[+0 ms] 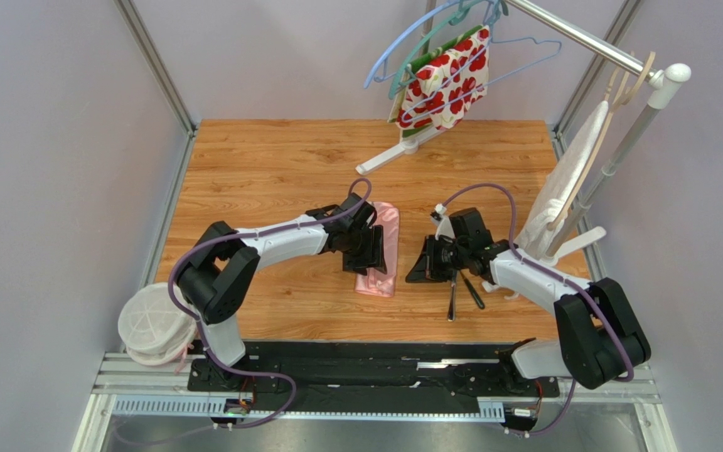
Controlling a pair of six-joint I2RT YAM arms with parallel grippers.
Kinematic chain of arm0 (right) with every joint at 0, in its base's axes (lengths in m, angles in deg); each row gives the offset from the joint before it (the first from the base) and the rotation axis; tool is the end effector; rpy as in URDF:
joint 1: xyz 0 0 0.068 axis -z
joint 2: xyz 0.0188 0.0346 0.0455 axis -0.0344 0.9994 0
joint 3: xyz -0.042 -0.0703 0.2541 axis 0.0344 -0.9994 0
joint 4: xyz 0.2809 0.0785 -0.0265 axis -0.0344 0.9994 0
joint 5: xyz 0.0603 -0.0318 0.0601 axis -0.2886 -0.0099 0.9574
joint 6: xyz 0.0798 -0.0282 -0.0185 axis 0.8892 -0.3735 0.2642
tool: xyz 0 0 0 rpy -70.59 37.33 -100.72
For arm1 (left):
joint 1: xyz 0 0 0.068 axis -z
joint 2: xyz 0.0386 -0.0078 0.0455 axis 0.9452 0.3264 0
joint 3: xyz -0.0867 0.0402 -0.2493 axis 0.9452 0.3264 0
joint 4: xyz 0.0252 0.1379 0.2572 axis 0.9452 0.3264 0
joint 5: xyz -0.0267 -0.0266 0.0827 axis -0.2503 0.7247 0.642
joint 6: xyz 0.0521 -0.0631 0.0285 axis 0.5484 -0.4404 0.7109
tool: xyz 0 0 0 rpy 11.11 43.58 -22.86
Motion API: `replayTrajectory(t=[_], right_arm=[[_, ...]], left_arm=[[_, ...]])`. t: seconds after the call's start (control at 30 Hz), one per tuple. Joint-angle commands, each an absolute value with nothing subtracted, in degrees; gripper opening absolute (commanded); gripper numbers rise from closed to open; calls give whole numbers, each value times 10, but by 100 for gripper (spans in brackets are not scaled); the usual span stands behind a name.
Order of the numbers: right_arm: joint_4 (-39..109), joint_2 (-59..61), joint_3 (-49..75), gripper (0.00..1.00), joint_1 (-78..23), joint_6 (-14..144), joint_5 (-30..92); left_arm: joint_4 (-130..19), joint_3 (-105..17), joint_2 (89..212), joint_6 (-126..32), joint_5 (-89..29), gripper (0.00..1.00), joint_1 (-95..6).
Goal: Fold the napkin into a case and place the utensils inside
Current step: Fold the 2/3-rectangle-folded napkin at the center of the board.
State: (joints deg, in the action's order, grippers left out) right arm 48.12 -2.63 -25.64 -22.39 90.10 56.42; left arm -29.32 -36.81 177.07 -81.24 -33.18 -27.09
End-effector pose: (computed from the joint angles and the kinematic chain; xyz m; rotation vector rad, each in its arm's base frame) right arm 0.2519 0.1594 0.1175 -0.0695 2.6618 1.0863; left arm 0.2812 -0.2909 0.1159 0.0268 2.8300 -0.7140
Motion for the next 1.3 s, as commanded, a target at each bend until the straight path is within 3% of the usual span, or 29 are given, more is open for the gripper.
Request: replayTrajectory(t=[0.0, 0.07, 0.23, 0.4, 0.53, 0.77, 1.0, 1.1, 1.27], right_arm=[[457, -37, -262, 0, -226, 902, 572], [456, -39, -264, 0, -227, 902, 571], [447, -36, -270, 0, -233, 907, 575], [416, -46, -309, 0, -236, 928, 574], [306, -56, -360, 0, -253, 964, 579], [165, -48, -401, 0, -316, 1039, 531], [51, 11, -395, 0, -327, 1083, 491], [42, 23, -385, 0, -335, 1061, 470], [160, -19, -362, 0, -334, 987, 411]], left_arm=[[-317, -381, 1789, -819, -354, 62, -271], [-321, -382, 1794, -820, -356, 61, -271], [-351, -384, 1802, -834, -370, 48, -271], [-381, -382, 1805, -853, -379, 19, -281], [-454, -355, 1800, -900, -412, 8, -304], [-493, -321, 1763, -951, -356, 0, -309], [-528, -322, 1785, -978, -379, 0, -311], [-534, -327, 1779, -983, -377, 0, -312], [-534, -341, 1773, -989, -413, 0, -316]])
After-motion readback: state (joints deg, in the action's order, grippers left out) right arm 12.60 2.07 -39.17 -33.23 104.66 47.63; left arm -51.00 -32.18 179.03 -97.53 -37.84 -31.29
